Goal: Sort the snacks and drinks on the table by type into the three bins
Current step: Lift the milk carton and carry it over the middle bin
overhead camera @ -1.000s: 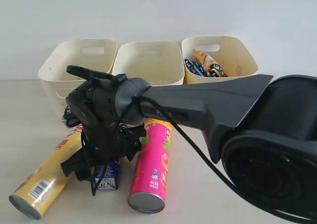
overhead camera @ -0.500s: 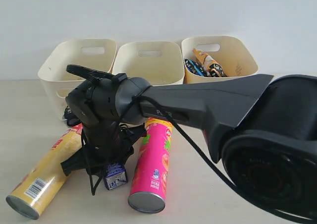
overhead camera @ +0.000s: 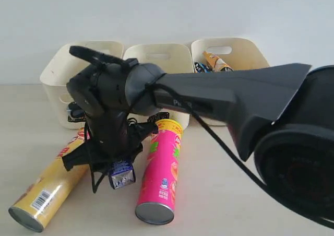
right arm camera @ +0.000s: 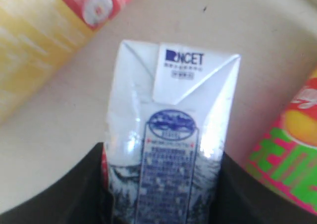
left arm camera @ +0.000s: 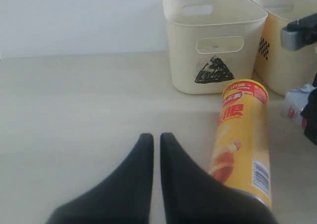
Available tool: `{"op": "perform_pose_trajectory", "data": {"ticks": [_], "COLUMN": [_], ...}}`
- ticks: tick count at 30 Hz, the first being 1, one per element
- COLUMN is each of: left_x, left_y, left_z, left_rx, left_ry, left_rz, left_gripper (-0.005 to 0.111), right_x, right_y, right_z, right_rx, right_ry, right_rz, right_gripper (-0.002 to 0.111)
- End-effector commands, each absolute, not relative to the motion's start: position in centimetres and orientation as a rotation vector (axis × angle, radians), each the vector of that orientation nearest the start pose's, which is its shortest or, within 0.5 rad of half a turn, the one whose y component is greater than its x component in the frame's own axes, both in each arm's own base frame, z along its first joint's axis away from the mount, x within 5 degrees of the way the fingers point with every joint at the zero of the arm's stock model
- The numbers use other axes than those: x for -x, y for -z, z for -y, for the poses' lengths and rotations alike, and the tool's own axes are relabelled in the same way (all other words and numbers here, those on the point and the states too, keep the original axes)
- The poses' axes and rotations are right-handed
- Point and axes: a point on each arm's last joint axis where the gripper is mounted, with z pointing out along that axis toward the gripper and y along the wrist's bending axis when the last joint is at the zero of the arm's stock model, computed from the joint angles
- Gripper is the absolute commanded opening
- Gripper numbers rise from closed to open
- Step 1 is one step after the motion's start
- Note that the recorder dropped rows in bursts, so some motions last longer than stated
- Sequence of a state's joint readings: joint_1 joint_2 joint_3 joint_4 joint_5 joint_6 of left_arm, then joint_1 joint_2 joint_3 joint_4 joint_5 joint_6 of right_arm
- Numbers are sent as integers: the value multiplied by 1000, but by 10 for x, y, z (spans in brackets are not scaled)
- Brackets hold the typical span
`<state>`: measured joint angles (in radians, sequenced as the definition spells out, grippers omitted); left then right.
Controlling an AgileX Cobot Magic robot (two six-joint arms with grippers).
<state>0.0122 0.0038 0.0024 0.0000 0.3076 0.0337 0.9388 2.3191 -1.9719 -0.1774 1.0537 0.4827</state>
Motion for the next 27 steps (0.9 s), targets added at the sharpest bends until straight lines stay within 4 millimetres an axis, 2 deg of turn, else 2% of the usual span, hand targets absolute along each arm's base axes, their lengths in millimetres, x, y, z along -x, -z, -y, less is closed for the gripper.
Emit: {"op": "perform_pose_trajectory", "data": {"ticks": [1, 5, 9, 12, 18, 27], "left_x": [-54, -54, -54, -54, -54, -54], "left_y": [-186, -186, -186, -186, -186, -186], "left_z": [-1, -1, -1, -1, -1, -1], "left_rx": [-11, -11, -11, -11, -11, -11], "left_ry": [-29, -29, -29, -29, -29, -29], "left_rz": [-1779, -1779, -1779, -1779, -1779, -1779], "left_gripper": [4, 4, 4, 4, 4, 4], "right_x": [-300, -297, -300, -301, -307, -346], "right_y": [-215, -246, -278, -295, -309, -319], "right_z": [-383, -374, -361, -354, -346, -330], "right_rx": [712, 769, 867, 913, 1011, 931], "right_ry": [-104, -93, 23, 96, 161, 54], "right_rz": [-2672, -2593, -2438, -2347, -2239, -2101], "right_gripper": [0, 0, 0, 0, 0, 0]}}
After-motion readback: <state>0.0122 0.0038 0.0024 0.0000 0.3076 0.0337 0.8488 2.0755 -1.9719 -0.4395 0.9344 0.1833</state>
